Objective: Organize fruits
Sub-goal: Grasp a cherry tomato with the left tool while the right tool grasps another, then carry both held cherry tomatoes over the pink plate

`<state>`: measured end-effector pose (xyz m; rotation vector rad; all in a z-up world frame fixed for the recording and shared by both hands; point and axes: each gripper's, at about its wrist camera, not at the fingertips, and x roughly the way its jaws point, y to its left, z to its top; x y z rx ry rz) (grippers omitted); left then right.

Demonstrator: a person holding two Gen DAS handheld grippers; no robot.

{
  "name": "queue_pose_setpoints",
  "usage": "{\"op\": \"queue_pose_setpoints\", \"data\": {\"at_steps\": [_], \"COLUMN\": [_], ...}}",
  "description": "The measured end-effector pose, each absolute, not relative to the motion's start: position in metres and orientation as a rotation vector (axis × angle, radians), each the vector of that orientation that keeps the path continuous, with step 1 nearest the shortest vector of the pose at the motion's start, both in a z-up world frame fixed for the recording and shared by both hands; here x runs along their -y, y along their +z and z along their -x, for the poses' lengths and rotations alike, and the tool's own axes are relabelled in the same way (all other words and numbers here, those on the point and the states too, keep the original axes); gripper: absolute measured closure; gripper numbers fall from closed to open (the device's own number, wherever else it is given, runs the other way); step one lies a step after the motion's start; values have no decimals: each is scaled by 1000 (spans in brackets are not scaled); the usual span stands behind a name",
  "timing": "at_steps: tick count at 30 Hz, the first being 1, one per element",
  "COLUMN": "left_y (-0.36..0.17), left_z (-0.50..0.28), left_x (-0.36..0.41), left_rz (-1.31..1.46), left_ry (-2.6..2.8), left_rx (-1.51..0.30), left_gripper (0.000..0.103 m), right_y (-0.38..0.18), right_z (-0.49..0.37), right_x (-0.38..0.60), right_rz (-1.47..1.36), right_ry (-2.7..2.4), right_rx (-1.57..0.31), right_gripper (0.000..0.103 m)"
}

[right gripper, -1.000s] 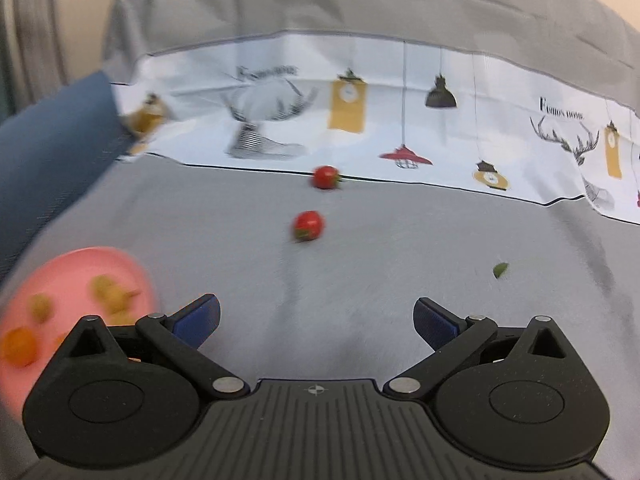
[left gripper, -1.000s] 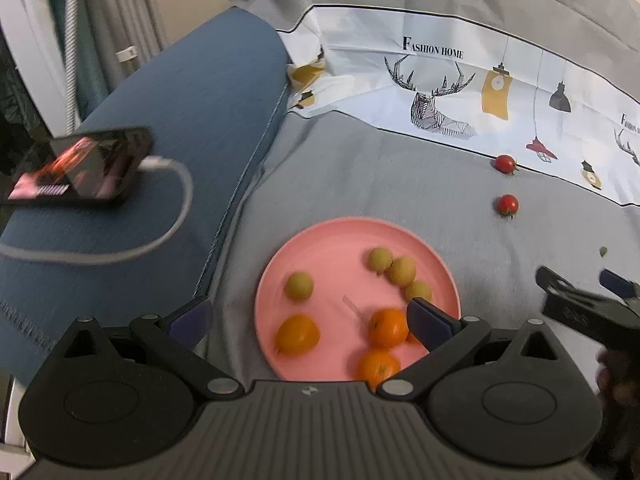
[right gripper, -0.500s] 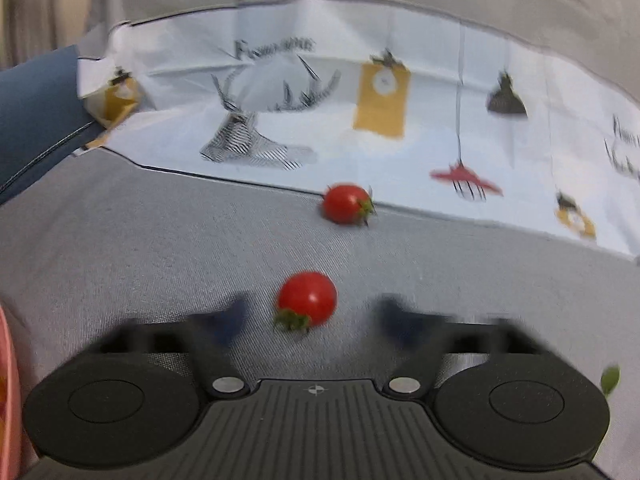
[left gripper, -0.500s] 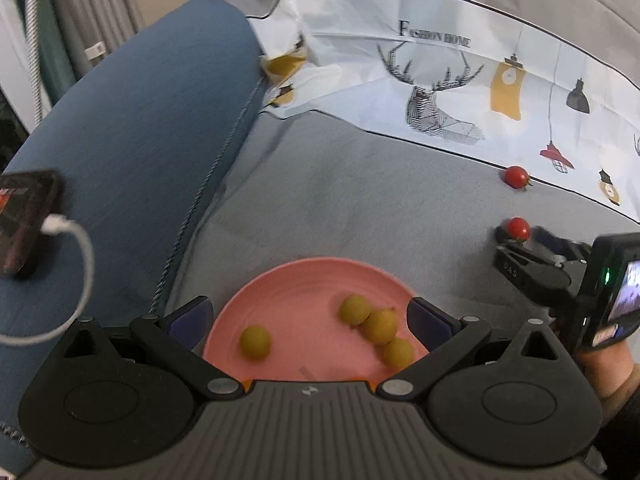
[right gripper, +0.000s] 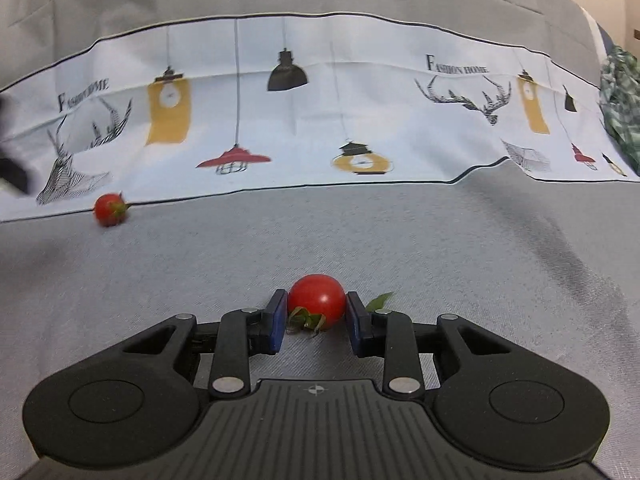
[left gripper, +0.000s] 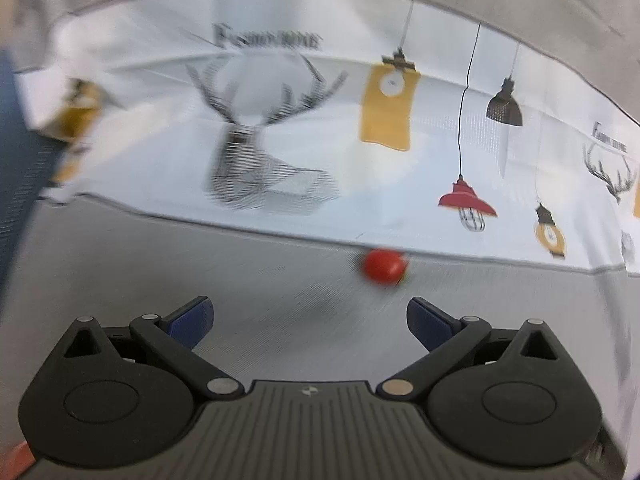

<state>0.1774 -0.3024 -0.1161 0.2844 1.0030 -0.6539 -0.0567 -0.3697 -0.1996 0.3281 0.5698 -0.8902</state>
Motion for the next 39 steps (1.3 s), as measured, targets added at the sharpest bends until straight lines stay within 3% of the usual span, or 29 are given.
{"op": "queue_pose_setpoints", "data": {"at_steps": [7,9,12,22,28,39], "left_y": [-161,-165,-161,-119,-82,-23], "left_z": [-211,-210,-201,-184,-134,-23], "left_x": [363,368,371,317,223,27], "left_rz": [-278,-290,-368,-287,-331,-304], "left_ry": [-651,-638,-640,-662,-637,-573], "left_rx": [-1148,-1127,-1050,-1106,-1082,-1104], "left_gripper": [0,4,68,66,66,66], "right_y": [-204,-203,-203,-189,-141,-81], "right_z": [56,57,57,62,90,176], "right_x": [373,374,374,365,322,189], "right_rz": [-340,-341,-342,-368,-341,-396], "right_ry": [-872,-870,-870,-861,-778,-538], "right_rx": [-537,-534,-532,-518,-499,-653], "right_gripper": [71,71,71,71,71,71]}}
